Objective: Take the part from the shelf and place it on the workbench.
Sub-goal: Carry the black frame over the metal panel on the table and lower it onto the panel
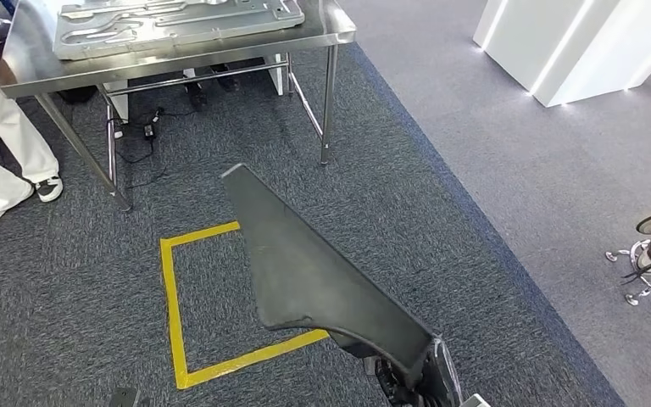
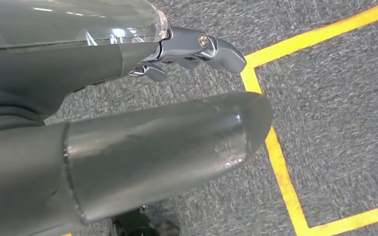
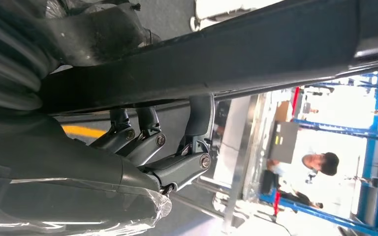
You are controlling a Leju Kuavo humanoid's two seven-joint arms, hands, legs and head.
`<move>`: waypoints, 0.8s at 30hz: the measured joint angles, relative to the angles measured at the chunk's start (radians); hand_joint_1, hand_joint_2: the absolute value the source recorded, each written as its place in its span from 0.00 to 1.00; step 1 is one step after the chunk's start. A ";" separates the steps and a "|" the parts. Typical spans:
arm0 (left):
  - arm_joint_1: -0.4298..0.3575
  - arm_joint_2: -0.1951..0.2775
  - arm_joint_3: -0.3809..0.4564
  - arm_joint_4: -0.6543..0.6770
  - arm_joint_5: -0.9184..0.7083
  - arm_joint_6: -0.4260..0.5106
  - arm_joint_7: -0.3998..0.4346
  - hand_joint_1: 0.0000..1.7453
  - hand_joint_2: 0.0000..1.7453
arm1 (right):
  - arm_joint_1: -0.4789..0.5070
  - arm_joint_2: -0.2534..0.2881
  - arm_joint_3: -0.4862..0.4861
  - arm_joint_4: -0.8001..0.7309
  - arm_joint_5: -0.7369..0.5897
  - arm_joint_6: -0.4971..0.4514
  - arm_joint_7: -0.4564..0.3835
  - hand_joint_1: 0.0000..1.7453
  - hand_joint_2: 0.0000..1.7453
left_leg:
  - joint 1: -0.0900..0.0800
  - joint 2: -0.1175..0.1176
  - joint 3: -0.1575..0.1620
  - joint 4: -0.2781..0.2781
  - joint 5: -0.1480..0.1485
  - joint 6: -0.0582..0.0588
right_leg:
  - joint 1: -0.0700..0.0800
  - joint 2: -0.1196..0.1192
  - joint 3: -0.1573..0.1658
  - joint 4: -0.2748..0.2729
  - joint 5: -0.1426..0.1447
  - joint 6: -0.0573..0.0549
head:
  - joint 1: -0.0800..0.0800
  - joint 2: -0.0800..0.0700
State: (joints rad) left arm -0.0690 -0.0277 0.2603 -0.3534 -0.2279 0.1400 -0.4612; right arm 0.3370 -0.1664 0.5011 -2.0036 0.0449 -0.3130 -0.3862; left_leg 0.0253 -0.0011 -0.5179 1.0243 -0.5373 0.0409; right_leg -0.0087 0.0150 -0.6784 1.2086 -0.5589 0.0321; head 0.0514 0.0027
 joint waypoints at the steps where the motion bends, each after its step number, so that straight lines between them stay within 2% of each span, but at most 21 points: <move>1: 0.003 0.000 0.006 0.001 -0.005 0.000 0.001 0.00 0.00 | -0.001 0.000 0.002 0.000 0.001 -0.002 0.002 1.00 1.00 | -0.001 0.004 0.008 0.000 -0.007 -0.001 | -0.003 -0.008 -0.045 0.064 -0.017 0.004 | 0.000 0.000; 2: 0.007 0.000 0.012 0.002 -0.010 0.000 0.003 0.00 0.00 | 0.000 -0.001 0.005 0.000 0.001 -0.005 0.004 1.00 1.00 | -0.001 0.008 0.017 0.000 -0.015 -0.002 | -0.004 -0.012 -0.080 0.105 -0.017 0.006 | 0.000 0.000; 3: 0.009 0.000 0.018 0.002 -0.014 0.000 0.004 0.00 0.00 | 0.000 -0.001 0.008 0.000 0.000 -0.008 0.007 1.00 1.00 | -0.001 0.011 0.028 0.000 -0.025 -0.004 | -0.005 -0.013 -0.096 0.109 0.005 0.006 | 0.000 0.000; 4: 0.010 0.000 0.023 0.003 -0.019 0.000 0.006 0.00 0.00 | 0.000 -0.002 0.012 0.000 -0.001 -0.010 0.011 1.00 1.00 | -0.001 0.013 0.042 0.000 -0.035 -0.006 | -0.005 -0.014 -0.090 0.071 0.048 0.004 | 0.000 0.000; 5: 0.010 -0.002 0.027 0.003 -0.023 -0.001 0.007 0.00 0.00 | 0.000 -0.003 0.014 0.000 0.001 -0.013 0.015 1.00 1.00 | 0.000 0.012 0.057 -0.002 -0.046 -0.008 | -0.004 -0.012 -0.068 0.001 0.100 0.000 | 0.000 0.000; 6: 0.009 -0.003 0.031 0.004 -0.028 -0.001 0.008 0.00 0.00 | -0.001 -0.006 0.017 0.000 0.007 -0.016 0.021 1.00 1.00 | -0.001 0.012 0.071 -0.004 -0.056 -0.012 | -0.003 -0.006 -0.041 -0.061 0.137 -0.005 | 0.000 0.000; 7: 0.008 -0.005 0.036 0.004 -0.032 -0.001 0.010 0.00 0.00 | -0.001 -0.008 0.020 0.001 0.018 -0.019 0.027 1.00 1.00 | 0.000 0.010 0.082 -0.009 -0.063 -0.016 | 0.000 0.000 -0.018 -0.112 0.161 -0.011 | 0.000 0.000; 8: 0.006 -0.007 0.039 0.005 -0.037 0.001 0.011 0.00 0.00 | -0.001 -0.010 0.023 0.001 0.030 -0.023 0.033 1.00 1.00 | 0.001 0.008 0.089 -0.015 -0.067 -0.022 | 0.003 0.005 -0.005 -0.137 0.165 -0.017 | 0.000 0.000; 10: 0.004 -0.008 0.046 0.006 -0.046 0.005 0.014 0.00 0.00 | -0.001 -0.014 0.030 0.001 0.049 -0.032 0.047 1.00 1.00 | 0.003 0.002 0.103 -0.035 -0.070 -0.035 | 0.009 0.004 0.005 -0.148 0.151 -0.031 | -0.001 0.000; 12: 0.004 -0.009 0.053 0.005 -0.055 0.009 0.016 0.00 0.00 | -0.005 -0.017 0.037 0.001 0.061 -0.036 0.057 1.00 1.00 | 0.003 0.000 0.118 -0.046 -0.080 -0.044 | 0.006 -0.005 0.027 -0.172 0.141 -0.044 | -0.001 0.000; 13: 0.003 -0.009 0.057 0.004 -0.060 0.010 0.018 0.00 0.00 | -0.007 -0.018 0.041 0.001 0.066 -0.037 0.061 1.00 1.00 | 0.002 -0.001 0.110 -0.023 -0.092 -0.046 | 0.003 -0.010 0.044 -0.188 0.137 -0.050 | -0.001 0.000; 14: 0.004 -0.009 0.061 0.004 -0.063 0.012 0.019 0.00 0.00 | -0.010 -0.019 0.044 0.001 0.069 -0.037 0.064 1.00 1.00 | 0.002 -0.001 0.085 0.028 -0.111 -0.047 | 0.002 -0.016 0.059 -0.198 0.131 -0.054 | -0.001 0.000; 16: 0.007 -0.008 0.068 0.004 -0.067 0.014 0.023 0.00 0.00 | -0.016 -0.019 0.050 0.003 0.072 -0.039 0.069 1.00 1.00 | 0.001 -0.001 -0.011 0.174 -0.150 -0.051 | 0.005 -0.026 0.082 -0.205 0.115 -0.062 | -0.001 0.000; 17: 0.011 -0.008 0.070 0.004 -0.068 0.016 0.024 0.00 0.00 | -0.018 -0.020 0.051 0.006 0.073 -0.042 0.071 1.00 1.00 | 0.000 -0.001 -0.058 0.229 -0.151 -0.053 | 0.007 -0.030 0.093 -0.205 0.105 -0.062 | -0.001 0.000; 18: 0.016 -0.007 0.073 0.004 -0.069 0.016 0.026 0.00 0.00 | -0.018 -0.020 0.053 0.008 0.073 -0.044 0.073 1.00 1.00 | 0.000 0.000 -0.089 0.249 -0.131 -0.055 | 0.007 -0.035 0.106 -0.204 0.094 -0.062 | -0.001 0.000; 19: 0.020 -0.007 0.077 0.004 -0.070 0.017 0.027 0.00 0.00 | -0.019 -0.021 0.055 0.010 0.073 -0.046 0.074 1.00 1.00 | 0.000 0.002 -0.101 0.229 -0.089 -0.056 | 0.008 -0.039 0.120 -0.202 0.083 -0.060 | -0.001 0.000; 21: 0.022 -0.006 0.084 0.004 -0.072 0.018 0.028 0.00 0.00 | -0.019 -0.023 0.057 0.011 0.074 -0.048 0.076 1.00 1.00 | 0.000 0.014 -0.087 0.128 0.012 -0.055 | 0.007 -0.049 0.145 -0.197 0.062 -0.056 | -0.001 0.000; 22: 0.023 -0.006 0.087 0.004 -0.072 0.018 0.028 0.00 0.00 | -0.020 -0.023 0.057 0.012 0.074 -0.048 0.077 1.00 1.00 | -0.002 0.032 -0.076 0.086 0.042 -0.051 | 0.008 -0.054 0.153 -0.195 0.053 -0.052 | -0.001 0.000; 23: 0.021 -0.005 0.088 0.004 -0.073 0.018 0.028 0.00 0.00 | -0.020 -0.024 0.058 0.012 0.074 -0.048 0.077 1.00 1.00 | -0.007 0.050 -0.066 0.055 0.055 -0.046 | 0.010 -0.057 0.157 -0.190 0.045 -0.047 | -0.001 0.000; 24: 0.019 -0.005 0.089 0.004 -0.073 0.018 0.028 0.00 0.00 | -0.020 -0.025 0.058 0.013 0.074 -0.049 0.078 1.00 1.00 | -0.011 0.062 -0.063 0.039 0.054 -0.039 | 0.013 -0.062 0.157 -0.186 0.039 -0.043 | -0.001 0.000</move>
State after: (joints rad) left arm -0.0495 -0.0329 0.3495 -0.3493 -0.3006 0.1584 -0.4328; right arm 0.3166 -0.1909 0.5593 -1.9908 0.1190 -0.3617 -0.3078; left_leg 0.0147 0.0607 -0.5806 1.0637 -0.4833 0.0022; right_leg 0.0044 -0.0474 -0.5218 1.0230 -0.5198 -0.0108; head 0.0506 0.0027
